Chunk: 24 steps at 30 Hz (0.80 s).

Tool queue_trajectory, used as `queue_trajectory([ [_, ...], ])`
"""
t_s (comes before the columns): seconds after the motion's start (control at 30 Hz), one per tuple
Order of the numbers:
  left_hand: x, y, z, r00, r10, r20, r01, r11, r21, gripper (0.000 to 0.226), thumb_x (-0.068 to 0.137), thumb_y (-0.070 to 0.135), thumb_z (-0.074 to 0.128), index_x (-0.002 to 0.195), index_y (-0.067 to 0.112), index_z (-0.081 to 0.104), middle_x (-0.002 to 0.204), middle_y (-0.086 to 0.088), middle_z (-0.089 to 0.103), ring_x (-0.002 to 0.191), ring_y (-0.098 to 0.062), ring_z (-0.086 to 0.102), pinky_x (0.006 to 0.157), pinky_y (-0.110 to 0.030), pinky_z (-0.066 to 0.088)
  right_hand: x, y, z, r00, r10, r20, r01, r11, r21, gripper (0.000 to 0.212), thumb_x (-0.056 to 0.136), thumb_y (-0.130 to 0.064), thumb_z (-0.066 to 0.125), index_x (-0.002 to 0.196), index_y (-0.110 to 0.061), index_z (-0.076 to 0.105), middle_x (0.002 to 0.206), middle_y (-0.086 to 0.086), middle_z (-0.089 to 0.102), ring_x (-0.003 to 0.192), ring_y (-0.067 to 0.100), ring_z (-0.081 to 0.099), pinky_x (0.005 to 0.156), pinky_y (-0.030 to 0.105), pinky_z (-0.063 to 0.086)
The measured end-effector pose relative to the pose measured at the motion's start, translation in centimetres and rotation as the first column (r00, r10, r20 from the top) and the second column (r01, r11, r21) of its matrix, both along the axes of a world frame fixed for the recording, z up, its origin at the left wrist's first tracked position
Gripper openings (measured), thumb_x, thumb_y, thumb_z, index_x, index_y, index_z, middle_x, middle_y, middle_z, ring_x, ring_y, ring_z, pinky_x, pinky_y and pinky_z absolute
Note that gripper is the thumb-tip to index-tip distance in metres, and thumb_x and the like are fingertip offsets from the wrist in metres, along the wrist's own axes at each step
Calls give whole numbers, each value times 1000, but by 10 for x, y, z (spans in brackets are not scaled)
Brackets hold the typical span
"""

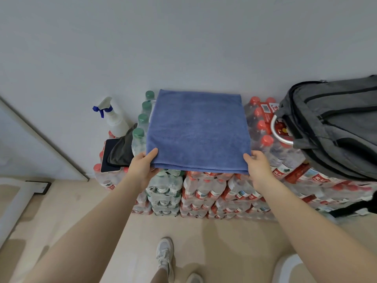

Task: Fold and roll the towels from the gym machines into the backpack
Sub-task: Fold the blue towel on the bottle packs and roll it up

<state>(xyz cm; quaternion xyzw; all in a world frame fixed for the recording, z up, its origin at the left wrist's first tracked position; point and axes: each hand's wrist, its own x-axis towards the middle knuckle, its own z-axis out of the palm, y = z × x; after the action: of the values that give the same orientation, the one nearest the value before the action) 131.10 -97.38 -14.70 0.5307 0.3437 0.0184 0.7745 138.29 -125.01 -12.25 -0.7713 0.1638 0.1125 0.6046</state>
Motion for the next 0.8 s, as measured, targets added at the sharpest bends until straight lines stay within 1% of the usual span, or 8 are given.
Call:
queue_trajectory([
  [0.1, -4, 2, -2, 998, 54, -44, -48, 990, 133, 27, 88, 20, 61, 102, 3, 46, 99, -14, 57, 79, -18, 58, 63, -27, 51, -5, -5, -2, 987, 149, -59, -149, 989, 17, 31, 88, -17, 59, 114, -16, 42, 100, 9, 61, 69, 18, 58, 58, 32, 49],
  [0.17, -10, -2, 2, 994, 103, -36, -93, 969, 228, 25, 88, 13, 60, 101, 9, 39, 91, -9, 52, 73, -17, 56, 64, -26, 52, -10, -7, -3, 966, 234, -106, -235, 972, 3, 43, 85, -6, 62, 113, -22, 34, 88, 10, 62, 62, 17, 55, 56, 28, 46],
  [0.33, -17, -1, 12, 999, 42, 25, -48, 883, 468, 30, 89, -8, 42, 69, 15, 42, 78, -5, 48, 78, -21, 53, 60, -19, 52, -13, -26, -1, 1000, -12, -4, 12, 1000, 23, 38, 84, 11, 44, 109, -17, 37, 68, 9, 55, 52, 16, 47, 50, 24, 41],
  [0.43, -19, 1, 16, 1000, -14, -11, 18, 883, 470, 38, 87, -14, 35, 63, 11, 51, 80, -4, 51, 81, -21, 53, 60, -16, 51, -17, -36, -2, 999, -10, -49, 8, 999, -47, 27, 86, 5, 44, 107, -12, 44, 74, 7, 53, 61, 18, 52, 57, 27, 46],
  [0.5, -20, -4, 19, 999, -48, -13, 48, 891, 452, 36, 89, -11, 36, 67, 11, 55, 85, -4, 53, 80, -19, 56, 63, -18, 49, -20, -30, -5, 996, 42, -77, -50, 993, -109, 20, 91, -6, 47, 110, -11, 45, 86, 5, 51, 80, 20, 51, 76, 36, 49],
  [0.57, -20, -8, 21, 999, -42, -6, 41, 904, 426, 31, 90, -8, 40, 71, 12, 56, 86, -2, 53, 78, -17, 56, 64, -19, 49, -19, -18, -6, 993, 90, -77, -100, 985, -141, 23, 94, -15, 47, 116, -10, 42, 99, 6, 47, 91, 21, 46, 88, 40, 44],
  [0.7, -20, -10, 21, 999, 13, 31, -24, 931, 365, 23, 91, -2, 47, 76, 12, 56, 84, -3, 55, 74, -13, 57, 62, -16, 52, -7, 8, -11, 994, 102, -35, -106, 986, -129, 29, 96, -17, 43, 122, -7, 37, 110, 7, 42, 96, 20, 42, 83, 36, 39],
  [0.8, -22, -8, 18, 998, 35, 57, -51, 950, 307, 14, 90, -2, 50, 85, 7, 59, 85, -6, 58, 76, -14, 60, 63, -13, 55, 0, 17, -15, 999, 38, -36, -41, 995, -92, 22, 94, -16, 48, 112, -7, 41, 111, 10, 45, 95, 21, 43, 82, 35, 38],
])
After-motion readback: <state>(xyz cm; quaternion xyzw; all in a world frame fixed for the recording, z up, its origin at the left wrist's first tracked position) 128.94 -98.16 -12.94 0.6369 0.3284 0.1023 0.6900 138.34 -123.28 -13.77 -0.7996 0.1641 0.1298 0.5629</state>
